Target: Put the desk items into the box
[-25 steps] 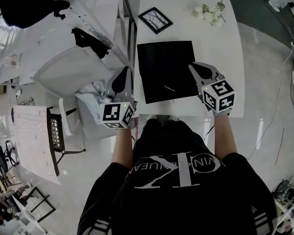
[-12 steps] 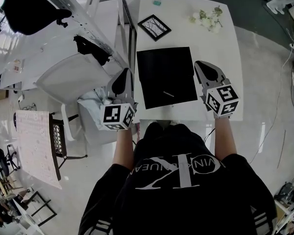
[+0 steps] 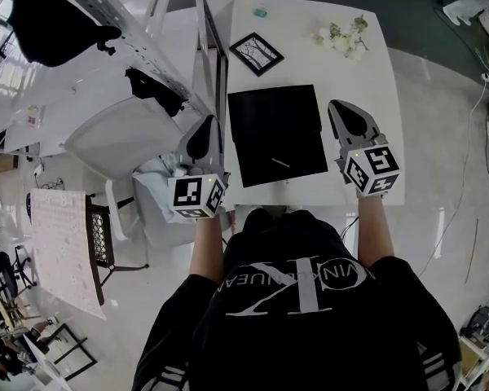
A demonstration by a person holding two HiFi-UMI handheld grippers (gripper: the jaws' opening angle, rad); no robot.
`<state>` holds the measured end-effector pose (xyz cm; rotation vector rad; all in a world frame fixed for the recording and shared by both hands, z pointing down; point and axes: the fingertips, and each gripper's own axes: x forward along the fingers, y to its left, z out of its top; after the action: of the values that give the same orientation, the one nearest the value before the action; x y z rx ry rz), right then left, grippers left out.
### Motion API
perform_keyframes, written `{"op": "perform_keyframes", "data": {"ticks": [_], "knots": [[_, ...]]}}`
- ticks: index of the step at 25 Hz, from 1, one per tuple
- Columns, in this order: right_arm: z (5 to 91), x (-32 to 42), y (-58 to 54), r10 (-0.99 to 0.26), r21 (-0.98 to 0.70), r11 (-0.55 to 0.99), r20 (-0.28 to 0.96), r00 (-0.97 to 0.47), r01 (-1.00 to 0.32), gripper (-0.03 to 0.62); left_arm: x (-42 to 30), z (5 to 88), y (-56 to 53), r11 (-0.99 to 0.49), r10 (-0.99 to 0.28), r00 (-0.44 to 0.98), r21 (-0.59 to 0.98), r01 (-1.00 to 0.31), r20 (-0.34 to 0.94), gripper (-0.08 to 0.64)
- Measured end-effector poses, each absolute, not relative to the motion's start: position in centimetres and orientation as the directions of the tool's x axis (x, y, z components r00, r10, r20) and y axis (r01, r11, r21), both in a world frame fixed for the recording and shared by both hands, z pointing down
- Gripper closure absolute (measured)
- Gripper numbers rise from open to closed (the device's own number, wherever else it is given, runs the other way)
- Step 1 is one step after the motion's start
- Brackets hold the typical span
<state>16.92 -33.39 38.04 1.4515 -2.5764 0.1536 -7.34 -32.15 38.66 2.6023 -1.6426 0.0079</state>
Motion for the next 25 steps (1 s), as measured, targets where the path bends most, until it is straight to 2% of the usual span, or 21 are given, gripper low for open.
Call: {"op": "perform_keyframes", "data": {"ticks": [11,25], "knots": [[36.2,17.2,-33.6,-0.858,0.014,0.503,0.133,-0.497,-0.864,0.578,-7.5,37.5,-32.6,-0.425,-0.905,0.425,0.040,-0.904,0.004,0.565],[35.6,18.4,-33.5,-0.876,0.012,0.473,0.115,-0.469,-0.881,0.578,-7.0,36.6,-33.0,-0.436,-0.900,0.436,0.025,-0.899,-0.010,0.565]]}}
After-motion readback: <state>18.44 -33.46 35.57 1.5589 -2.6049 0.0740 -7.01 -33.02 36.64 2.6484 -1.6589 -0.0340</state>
